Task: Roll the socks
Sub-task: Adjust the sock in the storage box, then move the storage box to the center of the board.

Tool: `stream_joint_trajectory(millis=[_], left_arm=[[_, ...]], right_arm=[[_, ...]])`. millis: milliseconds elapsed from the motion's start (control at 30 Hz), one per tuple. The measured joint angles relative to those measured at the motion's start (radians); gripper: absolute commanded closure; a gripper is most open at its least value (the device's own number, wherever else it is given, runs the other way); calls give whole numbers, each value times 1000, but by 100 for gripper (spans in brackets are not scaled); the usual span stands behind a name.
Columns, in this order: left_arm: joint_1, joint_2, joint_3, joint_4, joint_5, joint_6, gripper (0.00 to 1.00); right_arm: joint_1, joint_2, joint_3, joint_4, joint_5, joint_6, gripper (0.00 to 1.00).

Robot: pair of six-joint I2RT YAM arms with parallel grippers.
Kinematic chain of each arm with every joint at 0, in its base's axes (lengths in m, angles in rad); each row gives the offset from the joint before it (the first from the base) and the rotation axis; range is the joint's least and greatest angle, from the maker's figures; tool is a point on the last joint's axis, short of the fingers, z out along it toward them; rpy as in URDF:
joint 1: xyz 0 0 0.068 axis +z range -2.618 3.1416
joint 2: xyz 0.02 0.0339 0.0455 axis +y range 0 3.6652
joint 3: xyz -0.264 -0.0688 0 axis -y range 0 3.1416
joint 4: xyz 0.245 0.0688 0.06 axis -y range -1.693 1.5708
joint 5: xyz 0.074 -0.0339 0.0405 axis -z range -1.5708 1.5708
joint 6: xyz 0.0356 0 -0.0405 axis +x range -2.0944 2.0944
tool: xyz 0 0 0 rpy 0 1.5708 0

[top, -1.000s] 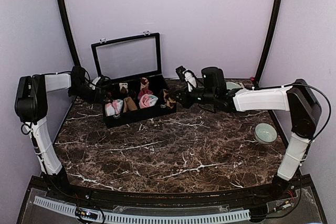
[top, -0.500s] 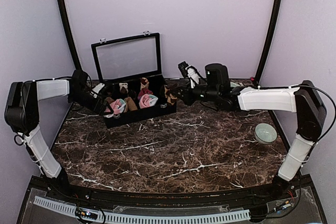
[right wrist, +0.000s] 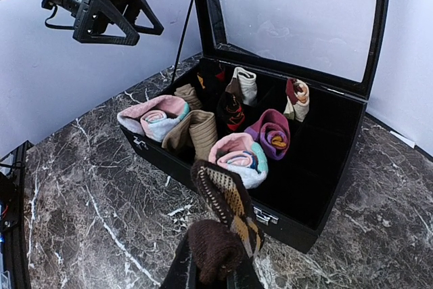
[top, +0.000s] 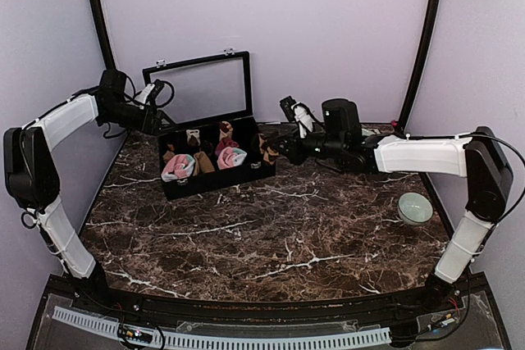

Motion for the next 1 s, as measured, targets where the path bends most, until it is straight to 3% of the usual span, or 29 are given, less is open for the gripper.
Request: stream_joint_trajectory(millis=[567, 867, 933, 1000], left_arm=[[71, 196, -100, 127, -185, -114, 2], [70, 283, -105, 151, -192, -102, 53], [62, 278, -106, 151, -192, -111, 57], [61, 272, -106, 149, -208, -129, 55]], right_arm=[[0, -27, -71, 2, 0, 12, 100], [0, -36, -85, 2, 0, 16, 100], [0, -40, -87, 2, 0, 16, 100], [0, -44, -87, 2, -1, 16, 100]])
